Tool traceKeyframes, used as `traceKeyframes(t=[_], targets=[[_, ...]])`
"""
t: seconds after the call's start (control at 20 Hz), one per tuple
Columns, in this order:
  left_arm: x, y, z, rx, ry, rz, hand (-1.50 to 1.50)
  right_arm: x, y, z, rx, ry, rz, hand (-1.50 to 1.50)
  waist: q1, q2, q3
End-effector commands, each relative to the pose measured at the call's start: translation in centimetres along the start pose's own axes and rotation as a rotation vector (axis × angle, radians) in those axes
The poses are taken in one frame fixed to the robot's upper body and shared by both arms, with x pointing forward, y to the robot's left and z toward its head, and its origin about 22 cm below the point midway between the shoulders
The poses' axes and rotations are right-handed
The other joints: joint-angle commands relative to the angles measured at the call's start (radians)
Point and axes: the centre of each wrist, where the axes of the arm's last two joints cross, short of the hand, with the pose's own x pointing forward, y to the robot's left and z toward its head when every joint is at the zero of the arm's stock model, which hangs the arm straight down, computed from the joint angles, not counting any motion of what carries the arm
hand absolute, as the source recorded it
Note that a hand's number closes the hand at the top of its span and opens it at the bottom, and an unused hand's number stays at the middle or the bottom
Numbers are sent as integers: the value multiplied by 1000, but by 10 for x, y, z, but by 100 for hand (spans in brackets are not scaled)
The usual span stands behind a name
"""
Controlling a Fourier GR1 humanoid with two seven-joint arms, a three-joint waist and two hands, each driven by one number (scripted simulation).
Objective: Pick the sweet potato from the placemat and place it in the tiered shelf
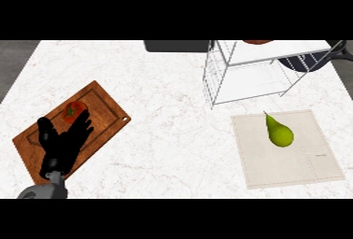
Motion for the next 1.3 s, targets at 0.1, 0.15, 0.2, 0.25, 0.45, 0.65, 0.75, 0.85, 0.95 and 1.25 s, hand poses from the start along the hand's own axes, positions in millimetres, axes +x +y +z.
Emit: traceKeyframes(t=[0.1,0.15,0.2,0.25,0.45,0.65,0.75,0.85,0.95,1.25], targets=[[-5,-7,-3,-4,12,9,0,16,-21,-2,-69,13,-237,-150,-3,0,-1],[11,-7,-10,-9,8,14,0,2,-32,0,-120,24,-247,-150,0,4,-1],[9,-9,-6,-11,12,-7,0,11,-36,-1,-163,27,-246,-150,4,3,-1],[4,-4,-17,10,18,19,0,2,-55,6,-186,23,-243,-150,-15,1,-2],[3,8,-11,18,0,1,0,16,-71,8,-349,62,-170,-150,-5,2,-2],[7,-12,-7,2,3,-3,0,-27,-123,26,-486,116,-252,-150,8,8,0],[-5,1,-6,-2,9,1,0,-36,-158,41,-489,154,-274,-150,-1,6,-1],[-1,-4,-8,-18,10,-4,0,-33,-176,48,-496,133,-311,-150,6,8,-1],[-3,-11,-3,-5,-1,-8,0,-47,-205,66,-500,136,-332,-150,7,9,0],[-4,-4,-8,-13,-5,-2,0,-70,-252,103,-441,115,-332,-150,15,15,1]])
